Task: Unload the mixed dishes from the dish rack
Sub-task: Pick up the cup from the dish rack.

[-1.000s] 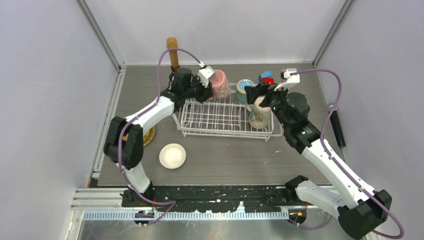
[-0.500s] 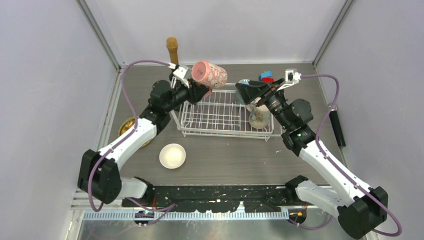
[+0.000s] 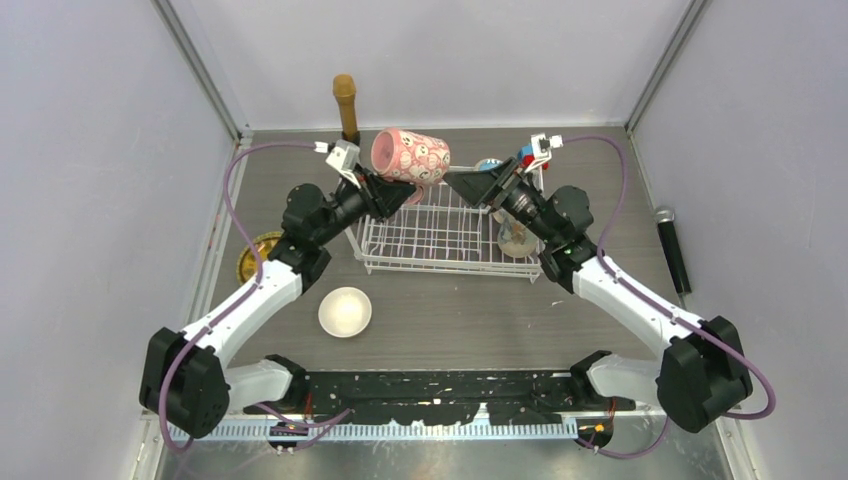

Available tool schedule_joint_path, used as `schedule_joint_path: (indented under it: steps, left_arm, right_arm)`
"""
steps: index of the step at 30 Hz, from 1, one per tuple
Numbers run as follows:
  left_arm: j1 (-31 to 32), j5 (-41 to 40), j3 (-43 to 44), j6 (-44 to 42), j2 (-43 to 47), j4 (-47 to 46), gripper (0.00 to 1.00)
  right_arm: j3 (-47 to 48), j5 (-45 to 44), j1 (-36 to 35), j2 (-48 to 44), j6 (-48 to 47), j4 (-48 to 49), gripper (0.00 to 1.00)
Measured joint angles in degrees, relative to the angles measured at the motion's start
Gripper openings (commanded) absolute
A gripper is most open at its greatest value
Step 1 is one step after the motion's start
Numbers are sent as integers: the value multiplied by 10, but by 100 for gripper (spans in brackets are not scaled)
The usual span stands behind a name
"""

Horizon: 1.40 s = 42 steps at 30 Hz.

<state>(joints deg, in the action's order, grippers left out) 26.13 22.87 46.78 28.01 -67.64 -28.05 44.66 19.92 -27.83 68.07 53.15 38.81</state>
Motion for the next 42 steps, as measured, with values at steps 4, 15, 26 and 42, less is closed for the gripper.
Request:
schedule_joint_path:
  steps: [4,15,26,42]
  left_arm:
    - [2,11,-5,22,2,-23,0]
    - [14,35,-31,49,4,-49,0]
    - [21,35,-42,118,16,-67,68]
    - [37,-23,-32,14,61,90,100]
  right_arm:
    - [2,13,-9,19,23,32,95]
    - [42,32,-45,77,48,85,66]
    - [54,72,-72,107,45,195,0]
    - [89,-52,-88,16,-63,-163,0]
